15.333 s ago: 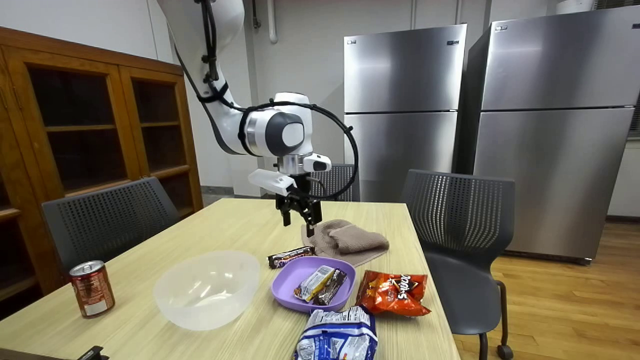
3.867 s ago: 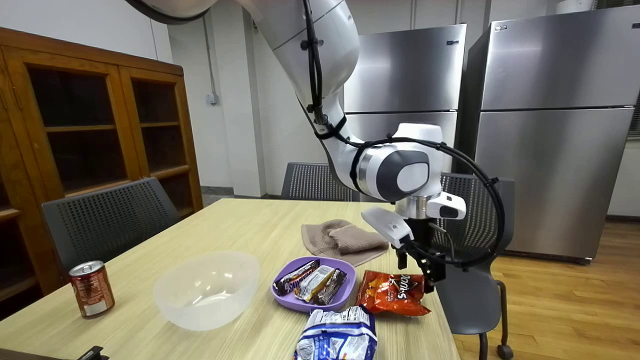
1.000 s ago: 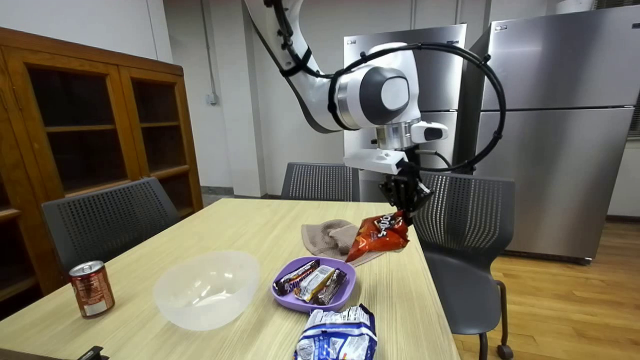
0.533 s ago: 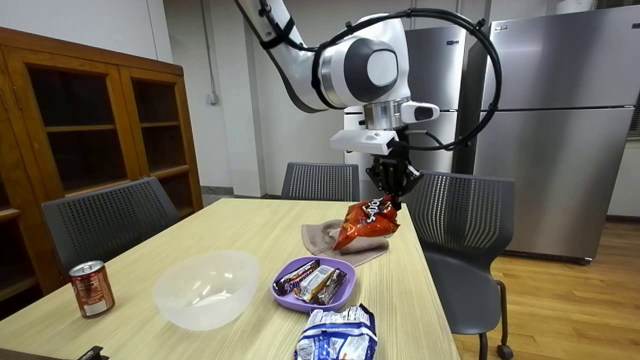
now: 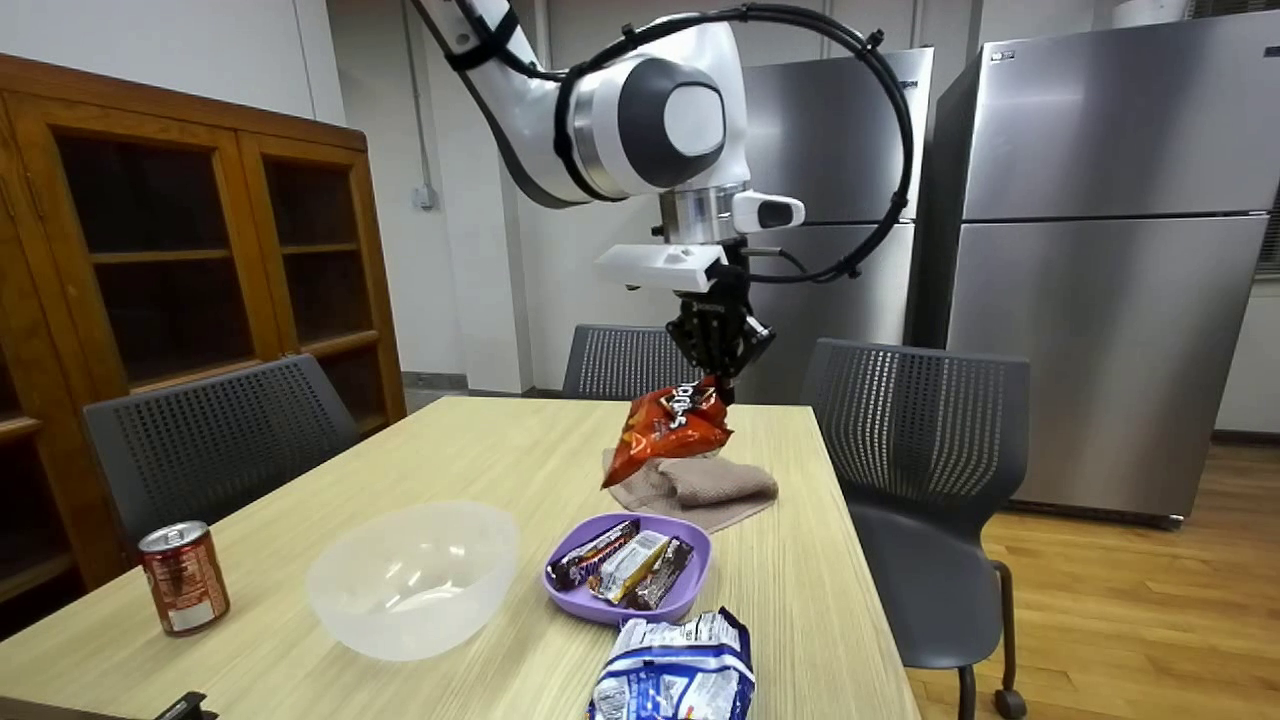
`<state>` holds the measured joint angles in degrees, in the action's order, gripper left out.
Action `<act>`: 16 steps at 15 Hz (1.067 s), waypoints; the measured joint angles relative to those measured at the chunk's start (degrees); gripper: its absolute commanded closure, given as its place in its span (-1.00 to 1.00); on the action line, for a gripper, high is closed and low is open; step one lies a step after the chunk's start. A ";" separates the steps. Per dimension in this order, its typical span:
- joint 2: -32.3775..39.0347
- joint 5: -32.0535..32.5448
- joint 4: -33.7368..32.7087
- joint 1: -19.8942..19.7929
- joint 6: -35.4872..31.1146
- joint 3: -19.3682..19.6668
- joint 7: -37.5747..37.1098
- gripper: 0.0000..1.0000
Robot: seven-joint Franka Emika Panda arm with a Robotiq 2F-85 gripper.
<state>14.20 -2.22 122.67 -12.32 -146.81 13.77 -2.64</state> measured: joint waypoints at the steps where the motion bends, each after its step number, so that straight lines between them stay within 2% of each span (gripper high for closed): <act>1: -0.46 0.02 0.50 0.48 0.00 -0.41 0.08 1.00; 10: -1.63 0.10 2.97 4.25 -0.14 -5.11 3.21 1.00; 16: -2.95 2.84 6.42 7.15 -1.60 -7.56 4.74 1.00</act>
<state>11.25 0.61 129.09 -5.17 -148.41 6.22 2.10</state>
